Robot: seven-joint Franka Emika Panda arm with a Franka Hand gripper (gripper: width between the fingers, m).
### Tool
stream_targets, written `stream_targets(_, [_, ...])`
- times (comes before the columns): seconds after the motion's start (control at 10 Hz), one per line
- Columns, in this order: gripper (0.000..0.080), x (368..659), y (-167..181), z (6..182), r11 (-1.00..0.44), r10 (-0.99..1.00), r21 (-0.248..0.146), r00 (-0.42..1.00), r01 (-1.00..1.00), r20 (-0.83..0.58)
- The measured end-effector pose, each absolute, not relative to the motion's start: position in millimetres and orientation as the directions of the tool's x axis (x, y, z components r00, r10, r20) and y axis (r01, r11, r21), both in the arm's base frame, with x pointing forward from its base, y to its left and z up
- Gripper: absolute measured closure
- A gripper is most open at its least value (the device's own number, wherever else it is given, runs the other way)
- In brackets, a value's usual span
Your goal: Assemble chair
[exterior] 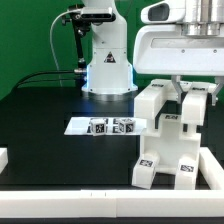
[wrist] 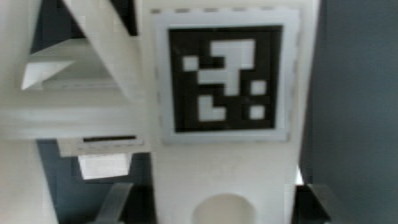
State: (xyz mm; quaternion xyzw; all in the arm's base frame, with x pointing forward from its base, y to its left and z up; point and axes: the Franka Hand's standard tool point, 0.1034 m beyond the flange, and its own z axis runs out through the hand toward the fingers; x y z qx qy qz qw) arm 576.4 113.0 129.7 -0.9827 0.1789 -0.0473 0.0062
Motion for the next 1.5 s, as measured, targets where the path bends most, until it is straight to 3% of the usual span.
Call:
stream_targets(0.6, [0.0512, 559.7, 121.8, 128.0, -0.948, -0.319, -0.027, 0.943, -0.318, 0.094])
stream_targets(1.5, [0.0512, 569.0, 111.1, 126.0, -0.944, -0.329, -0.038, 0.932, -0.327, 0.153])
